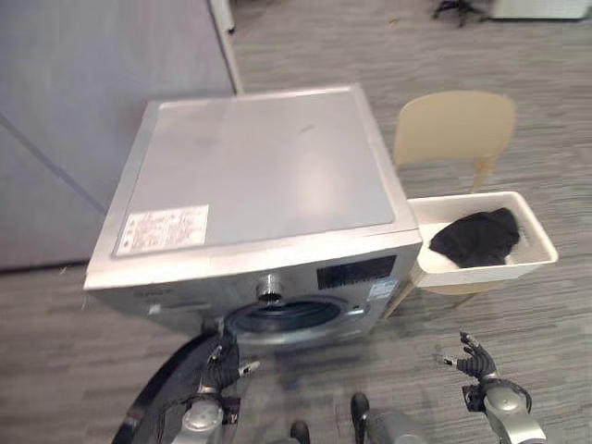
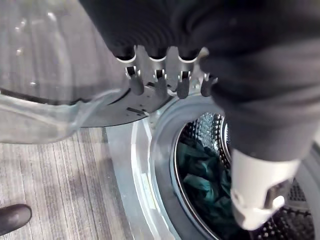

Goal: Grab the laundry basket,head to the washer,open it,put in the laundry and shut it.

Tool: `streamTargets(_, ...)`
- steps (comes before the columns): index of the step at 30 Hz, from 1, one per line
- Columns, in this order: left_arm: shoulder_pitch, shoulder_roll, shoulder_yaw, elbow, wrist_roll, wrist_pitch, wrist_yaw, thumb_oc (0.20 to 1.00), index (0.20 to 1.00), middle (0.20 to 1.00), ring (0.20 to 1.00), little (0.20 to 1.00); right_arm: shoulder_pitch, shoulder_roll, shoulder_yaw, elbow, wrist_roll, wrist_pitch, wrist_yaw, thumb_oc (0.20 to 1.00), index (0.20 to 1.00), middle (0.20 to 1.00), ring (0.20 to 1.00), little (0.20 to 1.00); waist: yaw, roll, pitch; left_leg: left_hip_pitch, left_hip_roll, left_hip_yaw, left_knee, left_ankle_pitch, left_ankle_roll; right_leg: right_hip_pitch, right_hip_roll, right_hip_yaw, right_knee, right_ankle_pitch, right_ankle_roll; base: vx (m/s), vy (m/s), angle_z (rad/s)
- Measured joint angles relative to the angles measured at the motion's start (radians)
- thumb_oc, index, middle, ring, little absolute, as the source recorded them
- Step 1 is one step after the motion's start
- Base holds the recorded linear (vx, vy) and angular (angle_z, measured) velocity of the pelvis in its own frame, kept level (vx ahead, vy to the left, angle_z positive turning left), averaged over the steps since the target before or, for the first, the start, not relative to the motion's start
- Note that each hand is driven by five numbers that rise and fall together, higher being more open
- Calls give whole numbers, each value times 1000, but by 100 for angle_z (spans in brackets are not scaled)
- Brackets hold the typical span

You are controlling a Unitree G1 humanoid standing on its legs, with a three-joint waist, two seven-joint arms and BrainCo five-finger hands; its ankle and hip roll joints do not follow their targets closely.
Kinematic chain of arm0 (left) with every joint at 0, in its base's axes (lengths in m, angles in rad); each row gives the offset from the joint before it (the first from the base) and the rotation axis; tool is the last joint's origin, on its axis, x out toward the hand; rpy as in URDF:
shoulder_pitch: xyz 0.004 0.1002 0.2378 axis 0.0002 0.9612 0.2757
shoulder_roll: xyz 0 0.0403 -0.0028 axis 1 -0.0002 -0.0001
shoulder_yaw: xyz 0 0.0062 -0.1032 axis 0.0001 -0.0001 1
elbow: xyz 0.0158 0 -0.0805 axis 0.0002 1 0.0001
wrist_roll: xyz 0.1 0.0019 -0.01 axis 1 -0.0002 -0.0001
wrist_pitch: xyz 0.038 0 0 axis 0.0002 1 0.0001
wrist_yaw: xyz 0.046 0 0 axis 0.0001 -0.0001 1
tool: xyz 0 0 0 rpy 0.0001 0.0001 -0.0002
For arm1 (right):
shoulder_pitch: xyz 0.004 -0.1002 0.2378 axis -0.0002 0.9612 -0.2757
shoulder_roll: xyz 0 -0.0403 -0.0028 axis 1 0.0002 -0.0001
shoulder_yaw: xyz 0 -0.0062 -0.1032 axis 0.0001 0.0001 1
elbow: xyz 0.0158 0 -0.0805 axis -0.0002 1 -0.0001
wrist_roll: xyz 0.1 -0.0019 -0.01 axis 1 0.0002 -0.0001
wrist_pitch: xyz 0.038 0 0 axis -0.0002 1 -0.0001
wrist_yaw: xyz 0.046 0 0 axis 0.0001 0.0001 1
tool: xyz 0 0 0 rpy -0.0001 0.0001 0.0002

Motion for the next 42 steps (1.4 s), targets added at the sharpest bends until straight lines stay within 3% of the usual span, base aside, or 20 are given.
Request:
streamTargets(6,-15,2,-13,70,67,15,-7,1000,1000,1000,1000,1000,5,70,22,26,1,7,17,1000,1000,1000,1000,1000,-26,-30,-7,10,-30,190,99,-13,24,6,43,185,-145,218,13,-48,45,-154)
streamTargets(7,-17,8,-13,68,67,11,-2,1000,1000,1000,1000,1000,-19,77,36,17,1,8,17,1000,1000,1000,1000,1000,-14,-18,-9,20,-5,223,29,-4,45,-9,45,162,-204,278,75,-26,-75,-206)
streamTargets(9,-75,10,-26,68,72,10,-5,1000,1000,1000,1000,1000,-1,83,31,28,1,9,8,1000,1000,1000,1000,1000,-39,-14,-5,46,-1,235,-27,-50,67,-24,-21,-106,-190,166,54,34,-87,-139)
streamTargets(11,-117,11,-29,71,77,9,-4,1000,1000,1000,1000,1000,9,97,41,32,1,20,7,1000,1000,1000,1000,1000,-34,-22,10,51,6,302,-20,-46,64,-34,-71,-250,-188,168,57,65,-117,-112)
streamTargets(13,-123,0,-58,65,82,7,-5,1000,1000,1000,1000,1000,7,105,43,19,0,17,1,1000,1000,1000,1000,1000,-13,-10,14,84,25,446,-10,-48,62,-47,-202,-528,-44,149,55,68,-197,-170)
streamTargets(14,-120,-3,-60,58,89,7,-5,1000,1000,1000,1000,1000,8,103,44,13,-1,15,-2,1000,1000,1000,1000,1000,-19,-5,12,86,31,471,-13,-56,50,-47,-228,-553,-14,140,60,182,-293,-147)
streamTargets(16,-126,-12,-73,54,107,7,-8,1000,1000,1000,1000,1000,35,97,41,4,-1,18,-4,1000,1000,1000,1000,1000,-32,-6,9,99,43,490,-19,-48,6,8,-238,-441,-52,116,83,180,-332,-62)
streamTargets(18,-124,-13,-94,63,108,6,-10,1000,1000,1000,1000,1000,36,95,38,3,-1,19,-5,1000,1000,1000,1000,1000,-29,16,18,82,94,507,35,-44,-19,10,-165,-375,-76,96,70,109,-264,-29)
streamTargets(20,-124,-18,-118,80,108,8,-11,1000,1000,1000,1000,1000,45,92,37,3,-2,21,-5,1000,1000,1000,1000,1000,-23,15,27,1,162,479,256,-45,-24,8,-135,-337,-86,71,31,105,-169,-52)
streamTargets(21,-90,-45,-140,75,108,8,-13,1000,1000,1000,1000,1000,44,50,37,1,-2,20,-13,1000,1000,1000,1000,1000,3,45,31,-71,228,362,441,0,-17,77,-84,-312,-180,91,-4,109,-132,-88)
streamTargets(22,-82,-68,-158,55,108,6,-15,1000,1000,1000,1000,1000,43,19,35,-5,-1,21,-28,1000,1000,1000,1000,1000,4,50,33,-135,198,227,471,-9,-51,107,-72,-306,-226,101,-24,219,-110,-65)
streamTargets(24,-82,-95,-172,-7,108,-12,-14,1000,1000,1000,1000,1000,13,8,42,-54,-1,17,-38,1000,1000,1000,1000,1000,18,-2,62,-336,-15,67,236,-1,-40,162,-38,-251,-335,124,-12,500,-74,-37)
streamTargets(25,-78,-94,-183,11,108,-12,-14,1000,1000,1000,1000,1000,-5,22,44,-50,-1,17,-39,1000,1000,1000,1000,1000,36,-17,71,-338,-52,43,116,27,-21,187,-23,-236,-359,120,-10,515,-28,-85)
streamTargets(27,-64,-106,-185,78,114,-14,-15,1000,1000,1000,1000,1000,-65,31,84,57,-14,4,-44,1000,1000,1000,1000,1000,86,30,74,-366,-34,-66,-134,125,-70,187,59,-239,-296,26,47,293,24,-124)
streamTargets(28,-56,-87,-175,97,110,-3,-15,1000,1000,1000,1000,1000,-58,38,87,57,-34,3,-45,1000,1000,1000,1000,1000,108,40,85,-407,-22,-30,-127,179,-61,246,115,-240,-325,44,-59,443,121,-109)
streamTargets(30,-66,-56,-172,97,113,-4,-13,1000,1000,1000,1000,1000,-28,35,83,58,-36,2,-46,1000,1000,1000,1000,1000,102,10,85,-414,-52,102,-127,208,-24,324,120,-221,-359,22,-58,559,190,-37)
streamTargets(32,-58,-63,-125,95,120,-5,-13,1000,1000,1000,1000,1000,-22,38,79,58,-37,10,-45,1000,1000,1000,1000,1000,95,-11,86,-378,-53,276,-122,166,50,358,112,-184,-358,-32,15,481,185,-36)
streamTargets(34,-39,-68,-117,91,135,-5,-12,1000,1000,1000,1000,1000,-8,31,102,67,-38,12,-41,1000,1000,1000,1000,1000,87,-22,78,-329,-86,294,-27,149,151,368,126,-173,-281,-44,34,272,101,-31)
streamTargets(36,-41,-47,-126,73,137,-5,-12,1000,1000,1000,1000,1000,24,50,116,64,-38,9,-39,1000,1000,1000,1000,1000,84,-19,65,-251,-82,234,-73,237,276,361,132,-171,-155,-104,71,276,132,0)
streamTargets(42,-139,-30,-107,30,135,-25,-3,1000,1000,1000,1000,1000,12,38,118,12,-42,10,-23,1000,1000,1000,1000,1000,82,-35,66,-110,-88,116,-105,188,252,79,-111,-213,365,-172,109,192,96,52)
